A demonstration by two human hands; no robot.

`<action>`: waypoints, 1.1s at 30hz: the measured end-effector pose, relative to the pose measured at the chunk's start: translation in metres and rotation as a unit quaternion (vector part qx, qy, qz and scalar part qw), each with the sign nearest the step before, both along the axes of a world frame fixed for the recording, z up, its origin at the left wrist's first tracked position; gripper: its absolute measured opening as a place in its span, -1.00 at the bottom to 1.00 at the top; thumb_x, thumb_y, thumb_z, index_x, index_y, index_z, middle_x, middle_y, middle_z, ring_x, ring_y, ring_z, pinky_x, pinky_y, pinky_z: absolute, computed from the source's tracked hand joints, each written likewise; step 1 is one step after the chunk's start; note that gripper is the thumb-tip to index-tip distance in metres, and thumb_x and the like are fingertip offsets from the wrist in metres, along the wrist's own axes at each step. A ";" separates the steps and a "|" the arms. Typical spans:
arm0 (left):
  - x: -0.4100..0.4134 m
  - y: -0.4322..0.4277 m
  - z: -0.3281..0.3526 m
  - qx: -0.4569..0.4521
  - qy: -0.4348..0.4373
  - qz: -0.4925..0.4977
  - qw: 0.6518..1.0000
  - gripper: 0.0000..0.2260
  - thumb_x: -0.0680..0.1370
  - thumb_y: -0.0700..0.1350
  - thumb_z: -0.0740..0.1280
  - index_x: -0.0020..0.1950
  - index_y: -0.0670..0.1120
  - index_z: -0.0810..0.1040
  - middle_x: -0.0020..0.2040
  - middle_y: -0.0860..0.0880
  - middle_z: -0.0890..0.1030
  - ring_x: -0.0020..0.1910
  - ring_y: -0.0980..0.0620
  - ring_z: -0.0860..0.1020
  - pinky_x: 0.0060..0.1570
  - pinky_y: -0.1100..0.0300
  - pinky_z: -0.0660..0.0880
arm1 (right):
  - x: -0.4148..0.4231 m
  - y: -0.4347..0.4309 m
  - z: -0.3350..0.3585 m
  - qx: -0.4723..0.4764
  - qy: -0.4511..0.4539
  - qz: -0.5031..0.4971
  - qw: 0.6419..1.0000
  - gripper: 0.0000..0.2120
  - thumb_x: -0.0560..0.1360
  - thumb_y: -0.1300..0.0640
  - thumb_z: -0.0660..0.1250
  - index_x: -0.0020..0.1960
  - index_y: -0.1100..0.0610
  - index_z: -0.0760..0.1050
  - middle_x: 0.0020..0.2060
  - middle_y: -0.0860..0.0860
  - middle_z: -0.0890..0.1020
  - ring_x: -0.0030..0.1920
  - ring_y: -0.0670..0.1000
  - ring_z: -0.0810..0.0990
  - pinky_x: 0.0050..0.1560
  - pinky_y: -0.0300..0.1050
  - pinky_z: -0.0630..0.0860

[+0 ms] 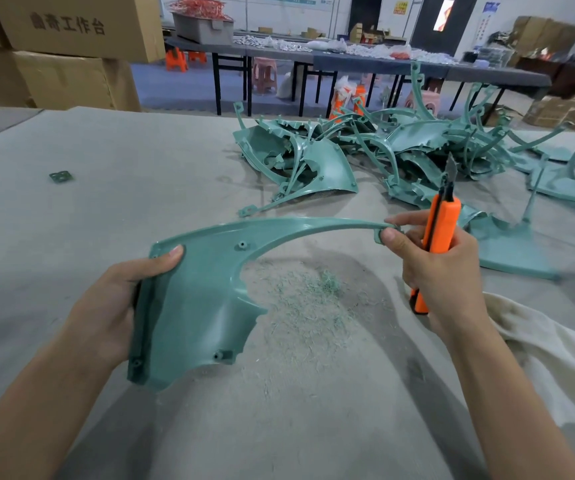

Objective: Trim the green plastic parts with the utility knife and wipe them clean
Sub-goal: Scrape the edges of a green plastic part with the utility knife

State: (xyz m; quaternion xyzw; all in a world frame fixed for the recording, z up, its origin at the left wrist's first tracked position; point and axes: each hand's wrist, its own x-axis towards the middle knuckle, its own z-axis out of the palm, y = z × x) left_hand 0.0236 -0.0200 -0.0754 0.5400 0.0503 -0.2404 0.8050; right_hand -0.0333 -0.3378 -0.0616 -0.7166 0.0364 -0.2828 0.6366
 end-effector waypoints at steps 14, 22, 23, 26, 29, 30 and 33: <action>-0.001 -0.004 -0.002 0.000 0.011 -0.036 0.999 -0.70 0.34 -0.04 0.40 -0.05 -0.21 0.71 -0.09 -0.19 0.69 -0.24 -0.11 0.68 -0.29 0.07 0.62 | -0.003 -0.001 0.001 0.081 0.018 0.095 0.992 -0.93 0.36 0.09 0.46 -0.29 0.02 0.65 -0.10 0.03 0.71 -0.60 -0.07 0.29 -0.53 -0.28 0.30; 0.001 -0.002 -0.003 0.029 -0.041 -0.038 0.998 -0.74 0.37 -0.04 0.38 -0.14 -0.21 0.71 -0.18 -0.19 0.69 -0.30 -0.11 0.68 -0.32 0.10 0.61 | -0.002 0.000 0.001 0.171 0.045 0.054 0.983 -0.85 0.42 0.11 0.44 -0.33 0.07 0.65 -0.34 0.05 0.60 -0.60 -0.10 0.26 -0.57 -0.28 0.25; 0.002 -0.001 -0.003 0.032 -0.047 -0.034 0.998 -0.75 0.37 -0.04 0.38 -0.15 -0.20 0.71 -0.19 -0.19 0.69 -0.30 -0.11 0.68 -0.32 0.10 0.61 | -0.002 -0.001 0.002 0.178 0.044 0.037 0.982 -0.80 0.45 0.12 0.42 -0.35 0.05 0.64 -0.30 0.05 0.62 -0.59 -0.10 0.25 -0.57 -0.28 0.24; 0.002 0.000 -0.003 0.028 -0.051 -0.027 0.998 -0.76 0.36 -0.04 0.38 -0.16 -0.19 0.72 -0.20 -0.18 0.70 -0.31 -0.10 0.68 -0.34 0.10 0.61 | -0.001 -0.004 0.002 0.188 0.040 0.002 0.981 -0.74 0.53 0.12 0.39 -0.33 0.06 0.62 -0.29 0.06 0.60 -0.57 -0.10 0.24 -0.56 -0.28 0.23; 0.003 0.001 -0.003 0.027 -0.049 -0.030 0.998 -0.76 0.36 -0.04 0.38 -0.16 -0.19 0.72 -0.20 -0.18 0.70 -0.32 -0.10 0.68 -0.35 0.12 0.60 | 0.000 -0.004 0.001 0.193 0.025 -0.017 0.981 -0.75 0.57 0.10 0.37 -0.29 0.10 0.58 -0.27 -0.02 0.65 -0.57 -0.10 0.26 -0.56 -0.27 0.25; 0.003 0.001 -0.004 0.027 -0.049 -0.029 0.998 -0.76 0.36 -0.04 0.38 -0.16 -0.19 0.72 -0.20 -0.18 0.70 -0.32 -0.10 0.68 -0.35 0.11 0.60 | 0.000 -0.004 0.001 0.194 0.019 -0.026 0.980 -0.73 0.57 0.09 0.37 -0.30 0.08 0.58 -0.28 -0.03 0.64 -0.57 -0.10 0.27 -0.55 -0.27 0.25; 0.004 0.003 -0.005 0.023 -0.040 -0.021 0.999 -0.72 0.36 -0.03 0.39 -0.10 -0.21 0.71 -0.14 -0.20 0.69 -0.27 -0.11 0.68 -0.28 0.07 0.62 | -0.001 -0.005 0.003 0.204 0.004 -0.052 0.978 -0.72 0.59 0.08 0.36 -0.29 0.09 0.54 -0.29 -0.04 0.63 -0.57 -0.09 0.27 -0.54 -0.27 0.26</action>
